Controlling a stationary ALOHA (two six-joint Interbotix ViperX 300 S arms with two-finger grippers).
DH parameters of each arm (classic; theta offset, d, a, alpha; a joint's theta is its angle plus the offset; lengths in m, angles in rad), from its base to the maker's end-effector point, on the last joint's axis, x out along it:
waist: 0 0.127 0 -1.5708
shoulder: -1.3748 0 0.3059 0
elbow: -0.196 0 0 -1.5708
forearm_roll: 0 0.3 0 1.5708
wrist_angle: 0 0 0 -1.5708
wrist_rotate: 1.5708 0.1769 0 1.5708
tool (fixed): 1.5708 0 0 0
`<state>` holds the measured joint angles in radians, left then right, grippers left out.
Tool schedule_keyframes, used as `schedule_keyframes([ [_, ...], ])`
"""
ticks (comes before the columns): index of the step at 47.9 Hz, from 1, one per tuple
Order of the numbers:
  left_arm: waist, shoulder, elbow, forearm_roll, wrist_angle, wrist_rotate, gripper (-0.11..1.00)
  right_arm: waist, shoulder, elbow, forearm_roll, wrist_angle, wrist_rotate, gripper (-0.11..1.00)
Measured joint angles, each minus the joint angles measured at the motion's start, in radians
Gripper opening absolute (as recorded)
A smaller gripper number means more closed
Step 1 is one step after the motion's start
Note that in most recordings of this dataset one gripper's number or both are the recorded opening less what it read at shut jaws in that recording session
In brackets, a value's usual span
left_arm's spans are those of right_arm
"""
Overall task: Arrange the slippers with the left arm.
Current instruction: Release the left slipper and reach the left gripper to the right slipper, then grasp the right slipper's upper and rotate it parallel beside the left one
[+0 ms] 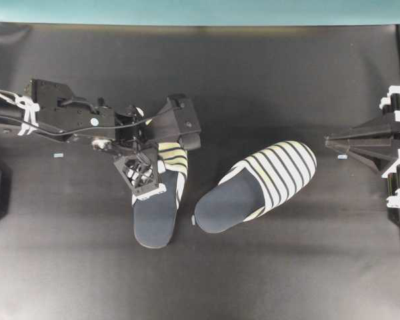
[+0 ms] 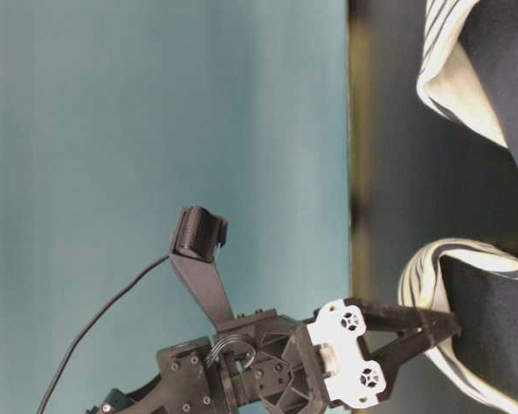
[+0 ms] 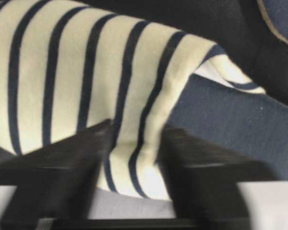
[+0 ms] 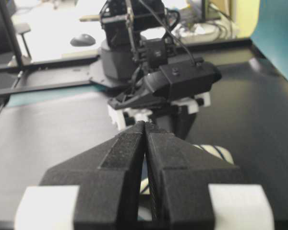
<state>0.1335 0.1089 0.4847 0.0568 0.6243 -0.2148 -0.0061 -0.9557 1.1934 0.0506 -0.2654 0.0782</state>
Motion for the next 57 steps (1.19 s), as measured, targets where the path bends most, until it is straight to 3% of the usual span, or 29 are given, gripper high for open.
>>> schedule_keyframes([
  [5,0.002,0.000,0.002,-0.002,-0.012,0.008,0.86,0.003,0.000,0.000,-0.003,-0.002,0.000,0.00],
  [7,0.002,-0.002,0.000,-0.002,-0.021,0.012,0.90,0.005,0.000,0.000,0.000,0.000,0.000,0.00],
  [15,0.002,-0.015,-0.038,-0.002,-0.029,0.021,0.89,0.012,0.000,0.000,0.000,0.000,0.002,0.00],
  [21,-0.002,-0.049,-0.100,-0.002,-0.029,0.092,0.89,0.014,0.000,0.000,-0.003,0.000,0.002,0.00],
  [28,-0.026,-0.048,-0.198,0.000,-0.040,0.319,0.89,0.014,0.000,0.000,0.000,0.000,0.002,0.00],
  [32,-0.052,-0.018,-0.249,-0.002,-0.055,0.488,0.89,0.015,-0.002,0.000,0.000,0.000,0.002,0.00],
  [34,-0.067,0.008,-0.278,-0.002,-0.066,0.617,0.89,0.015,-0.002,0.000,0.000,0.000,0.002,0.00],
  [39,-0.098,0.078,-0.336,0.000,-0.081,0.848,0.89,0.015,-0.003,0.000,0.000,0.000,0.002,0.00],
  [44,-0.110,0.153,-0.394,0.000,-0.087,1.012,0.89,0.015,-0.006,0.000,0.000,-0.002,0.002,0.00],
  [48,-0.110,0.207,-0.439,0.000,-0.094,1.052,0.89,0.015,-0.009,0.000,0.000,0.000,0.002,0.00],
  [57,-0.100,0.305,-0.512,-0.002,-0.109,1.054,0.88,0.015,-0.009,0.000,-0.003,0.000,0.002,0.00],
])
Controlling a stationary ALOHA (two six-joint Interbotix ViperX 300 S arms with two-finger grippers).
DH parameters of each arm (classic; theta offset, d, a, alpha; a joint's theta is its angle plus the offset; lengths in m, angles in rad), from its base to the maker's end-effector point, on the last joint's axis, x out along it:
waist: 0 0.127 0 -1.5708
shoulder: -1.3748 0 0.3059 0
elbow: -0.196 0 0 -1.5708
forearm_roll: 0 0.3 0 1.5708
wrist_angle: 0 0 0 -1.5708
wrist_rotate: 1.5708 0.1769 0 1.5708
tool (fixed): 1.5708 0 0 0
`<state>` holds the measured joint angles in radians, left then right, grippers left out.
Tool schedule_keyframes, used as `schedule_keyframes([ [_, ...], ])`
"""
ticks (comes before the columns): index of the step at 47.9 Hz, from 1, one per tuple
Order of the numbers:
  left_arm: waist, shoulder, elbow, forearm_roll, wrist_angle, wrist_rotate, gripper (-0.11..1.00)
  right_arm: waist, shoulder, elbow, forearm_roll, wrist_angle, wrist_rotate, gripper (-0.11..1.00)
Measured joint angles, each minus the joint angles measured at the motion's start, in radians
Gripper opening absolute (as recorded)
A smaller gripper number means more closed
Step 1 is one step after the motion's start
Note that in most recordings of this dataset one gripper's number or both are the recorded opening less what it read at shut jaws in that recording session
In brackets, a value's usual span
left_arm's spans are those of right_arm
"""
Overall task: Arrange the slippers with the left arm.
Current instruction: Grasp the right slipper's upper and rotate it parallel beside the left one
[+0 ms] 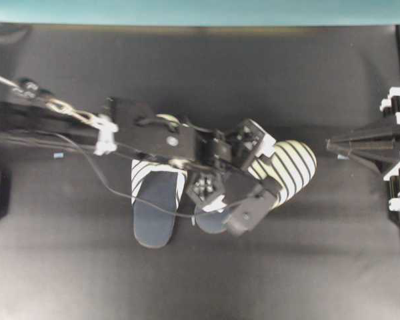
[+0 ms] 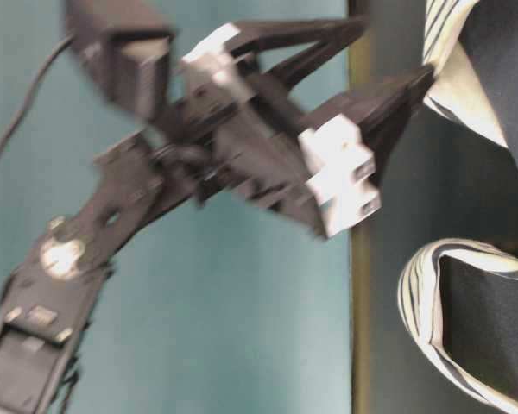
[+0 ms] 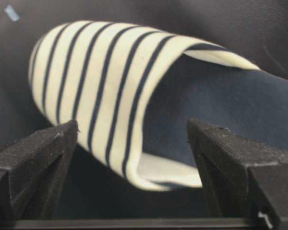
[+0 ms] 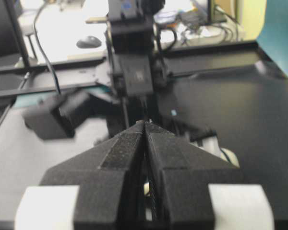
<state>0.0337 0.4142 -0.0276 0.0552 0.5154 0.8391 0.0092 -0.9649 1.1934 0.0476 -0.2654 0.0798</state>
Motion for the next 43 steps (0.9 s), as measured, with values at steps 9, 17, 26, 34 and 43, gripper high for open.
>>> schedule_keyframes([
  [9,0.005,0.081,-0.046,0.000,-0.003,-0.002,0.83,0.000,0.000,0.000,0.000,0.000,0.000,0.00],
  [17,0.005,0.106,-0.080,0.002,0.008,-0.015,0.49,0.000,0.000,-0.002,0.003,0.000,0.000,0.00],
  [26,0.015,0.109,-0.098,0.002,0.038,-0.060,0.02,0.000,0.000,0.000,0.003,0.000,0.000,0.00],
  [34,0.021,0.107,-0.109,0.002,0.063,-0.080,0.01,0.000,0.000,0.000,0.000,0.000,0.000,0.00],
  [43,0.021,0.067,-0.127,0.002,0.152,-0.112,0.01,0.000,-0.002,0.000,0.003,-0.002,0.000,0.00],
])
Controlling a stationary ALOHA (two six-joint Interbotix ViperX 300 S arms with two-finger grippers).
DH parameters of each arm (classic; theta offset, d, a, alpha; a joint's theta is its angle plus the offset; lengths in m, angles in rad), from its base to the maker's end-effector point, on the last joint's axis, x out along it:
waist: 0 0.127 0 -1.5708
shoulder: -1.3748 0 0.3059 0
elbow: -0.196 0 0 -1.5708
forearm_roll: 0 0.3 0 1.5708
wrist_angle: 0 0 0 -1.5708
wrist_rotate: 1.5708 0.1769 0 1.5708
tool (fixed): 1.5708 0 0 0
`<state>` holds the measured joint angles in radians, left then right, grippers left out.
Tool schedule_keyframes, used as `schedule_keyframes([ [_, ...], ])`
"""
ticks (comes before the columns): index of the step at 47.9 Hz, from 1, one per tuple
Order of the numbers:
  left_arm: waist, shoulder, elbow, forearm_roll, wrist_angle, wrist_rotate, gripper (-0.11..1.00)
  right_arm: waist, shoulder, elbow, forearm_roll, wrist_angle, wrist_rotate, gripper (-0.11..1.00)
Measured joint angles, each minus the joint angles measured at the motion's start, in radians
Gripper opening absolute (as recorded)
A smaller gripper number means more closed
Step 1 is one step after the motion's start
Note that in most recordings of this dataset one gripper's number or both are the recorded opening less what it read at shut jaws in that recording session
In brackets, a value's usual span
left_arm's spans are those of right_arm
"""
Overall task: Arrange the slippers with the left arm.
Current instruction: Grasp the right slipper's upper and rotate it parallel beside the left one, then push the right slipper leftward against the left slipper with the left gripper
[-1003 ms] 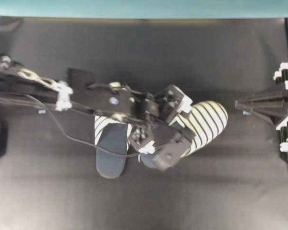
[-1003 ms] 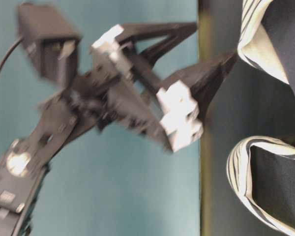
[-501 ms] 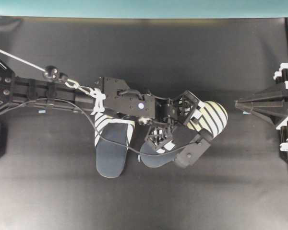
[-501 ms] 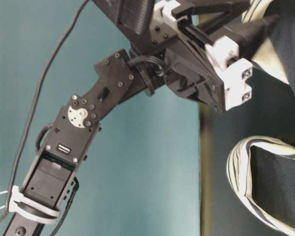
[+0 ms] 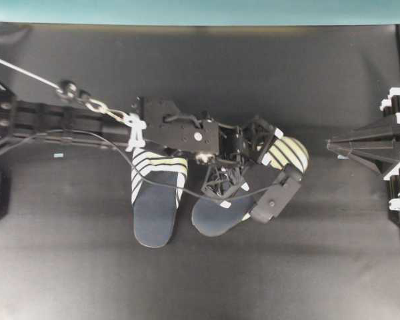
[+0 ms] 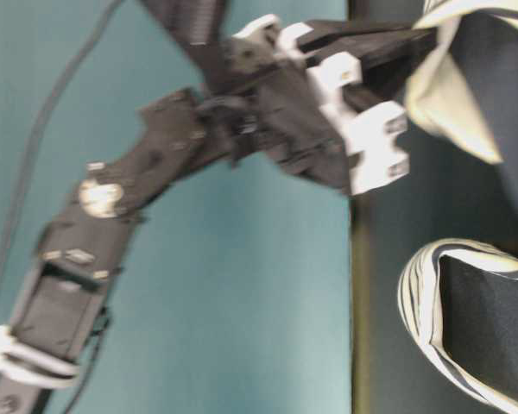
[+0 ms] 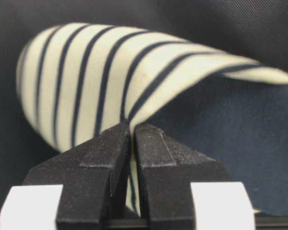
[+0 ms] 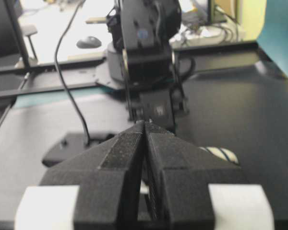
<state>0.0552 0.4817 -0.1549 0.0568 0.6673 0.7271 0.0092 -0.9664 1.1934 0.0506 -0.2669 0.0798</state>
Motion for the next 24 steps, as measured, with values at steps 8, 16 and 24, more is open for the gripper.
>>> schedule_keyframes([
  [8,0.005,-0.041,-0.020,-0.002,0.130,-0.147,0.01,0.000,-0.002,0.000,0.000,0.000,0.000,0.00],
  [16,0.021,-0.071,-0.023,-0.002,0.221,-0.298,0.01,0.000,0.000,0.003,0.000,0.000,0.000,0.00],
  [24,0.031,-0.072,-0.023,0.000,0.259,-0.434,0.01,0.000,-0.002,0.006,-0.003,0.000,0.000,0.00],
])
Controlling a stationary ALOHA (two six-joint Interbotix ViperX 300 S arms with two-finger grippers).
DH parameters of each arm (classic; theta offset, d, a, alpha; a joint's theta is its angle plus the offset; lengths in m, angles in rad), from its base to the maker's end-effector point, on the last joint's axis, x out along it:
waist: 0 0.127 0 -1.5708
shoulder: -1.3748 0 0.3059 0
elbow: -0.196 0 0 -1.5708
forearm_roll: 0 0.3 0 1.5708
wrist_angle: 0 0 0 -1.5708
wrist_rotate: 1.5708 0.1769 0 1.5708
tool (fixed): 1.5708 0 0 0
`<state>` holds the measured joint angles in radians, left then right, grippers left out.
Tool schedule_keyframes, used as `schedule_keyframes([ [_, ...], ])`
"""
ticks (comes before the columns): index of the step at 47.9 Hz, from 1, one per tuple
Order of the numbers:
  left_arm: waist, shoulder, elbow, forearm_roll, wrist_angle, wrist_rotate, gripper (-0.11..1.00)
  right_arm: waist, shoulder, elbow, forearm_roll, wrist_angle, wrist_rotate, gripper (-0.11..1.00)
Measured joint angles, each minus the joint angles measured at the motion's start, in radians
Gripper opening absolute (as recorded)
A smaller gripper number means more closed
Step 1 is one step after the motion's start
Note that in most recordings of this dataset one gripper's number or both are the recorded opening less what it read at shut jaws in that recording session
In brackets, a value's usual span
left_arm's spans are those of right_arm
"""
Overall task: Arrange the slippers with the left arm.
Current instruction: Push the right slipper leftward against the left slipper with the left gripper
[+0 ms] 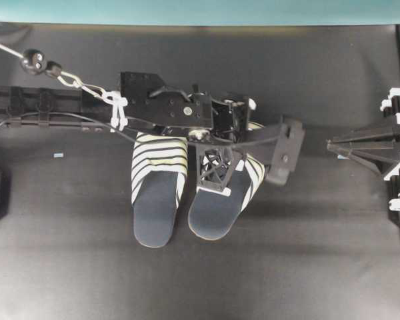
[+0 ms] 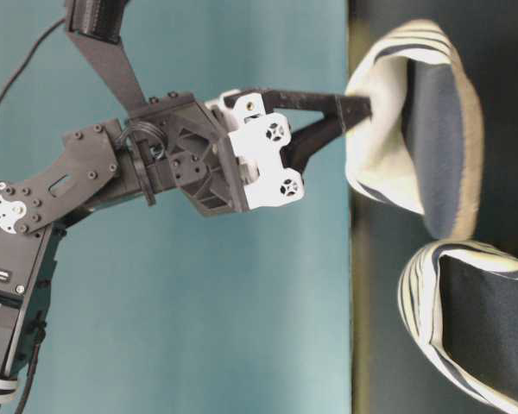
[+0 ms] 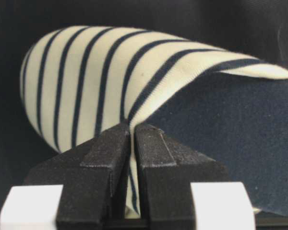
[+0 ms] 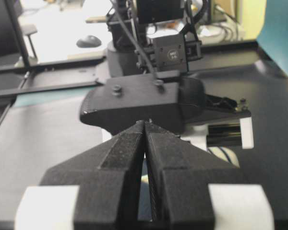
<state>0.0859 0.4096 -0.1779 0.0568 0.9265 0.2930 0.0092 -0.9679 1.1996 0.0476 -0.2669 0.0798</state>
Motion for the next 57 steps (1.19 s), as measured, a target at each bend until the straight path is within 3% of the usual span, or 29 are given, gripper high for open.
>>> schedule_keyframes([
  [12,0.040,-0.003,0.020,-0.002,0.026,-0.164,0.01,-0.002,0.000,0.000,0.003,0.000,0.000,0.00],
  [32,0.041,-0.011,0.172,0.000,-0.077,-0.210,0.01,0.000,0.000,0.000,0.003,-0.002,0.000,0.00],
  [44,0.032,-0.012,0.186,0.000,-0.095,-0.347,0.01,0.000,0.000,0.000,0.003,-0.002,0.000,0.00],
  [57,-0.008,-0.012,0.186,0.000,-0.094,-0.376,0.04,0.000,0.000,0.000,0.003,-0.002,0.000,0.00],
])
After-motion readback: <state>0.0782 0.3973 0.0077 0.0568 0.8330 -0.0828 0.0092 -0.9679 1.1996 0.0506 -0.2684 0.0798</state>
